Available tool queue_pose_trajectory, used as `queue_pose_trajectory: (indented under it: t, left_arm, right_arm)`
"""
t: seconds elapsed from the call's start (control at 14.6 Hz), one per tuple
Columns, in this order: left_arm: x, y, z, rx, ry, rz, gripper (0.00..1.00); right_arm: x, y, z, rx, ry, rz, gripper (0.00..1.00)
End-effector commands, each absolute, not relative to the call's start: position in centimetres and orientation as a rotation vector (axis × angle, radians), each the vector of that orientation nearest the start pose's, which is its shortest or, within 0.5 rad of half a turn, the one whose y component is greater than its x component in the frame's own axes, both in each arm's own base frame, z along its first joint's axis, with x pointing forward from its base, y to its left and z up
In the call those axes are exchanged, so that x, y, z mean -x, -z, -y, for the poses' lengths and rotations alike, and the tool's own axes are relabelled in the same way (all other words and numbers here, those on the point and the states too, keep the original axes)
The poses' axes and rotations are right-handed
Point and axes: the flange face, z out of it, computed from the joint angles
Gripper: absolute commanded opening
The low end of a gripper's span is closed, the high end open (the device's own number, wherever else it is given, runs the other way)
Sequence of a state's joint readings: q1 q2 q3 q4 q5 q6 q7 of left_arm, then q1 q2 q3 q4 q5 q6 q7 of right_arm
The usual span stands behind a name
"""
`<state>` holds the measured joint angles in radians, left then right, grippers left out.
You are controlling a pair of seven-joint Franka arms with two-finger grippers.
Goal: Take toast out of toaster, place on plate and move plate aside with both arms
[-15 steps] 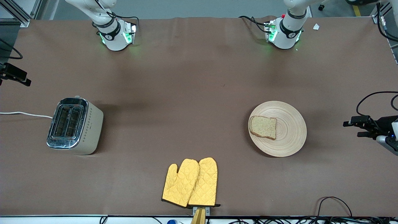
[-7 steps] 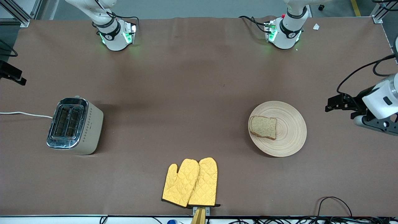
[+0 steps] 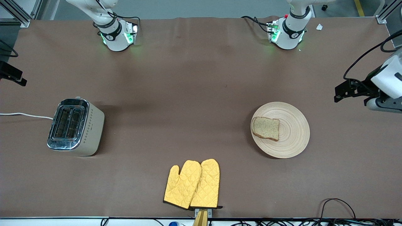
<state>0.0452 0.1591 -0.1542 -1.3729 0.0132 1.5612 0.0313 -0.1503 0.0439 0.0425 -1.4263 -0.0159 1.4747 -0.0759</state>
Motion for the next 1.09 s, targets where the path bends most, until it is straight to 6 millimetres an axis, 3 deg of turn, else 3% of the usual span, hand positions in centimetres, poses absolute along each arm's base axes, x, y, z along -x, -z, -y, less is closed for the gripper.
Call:
queue_pose_trajectory:
  t: [0.0, 0.55, 1.02]
  left_arm:
    - [-59.0, -62.9, 5.1, 3.123, 0.046, -0.210, 1.00]
    - [-58.0, -64.0, 5.4, 3.098, 0.071, -0.217, 1.00]
    - [-58.6, -63.4, 5.3, 3.112, 0.056, -0.191, 1.00]
  right_arm:
    - [-55.1, -66.4, 6.1, 3.166, 0.007, -0.058, 1.00]
    - [-55.1, -66.3, 6.2, 3.165, 0.002, -0.060, 1.00]
    - [-54.9, -66.2, 6.3, 3.164, -0.023, -0.053, 1.00]
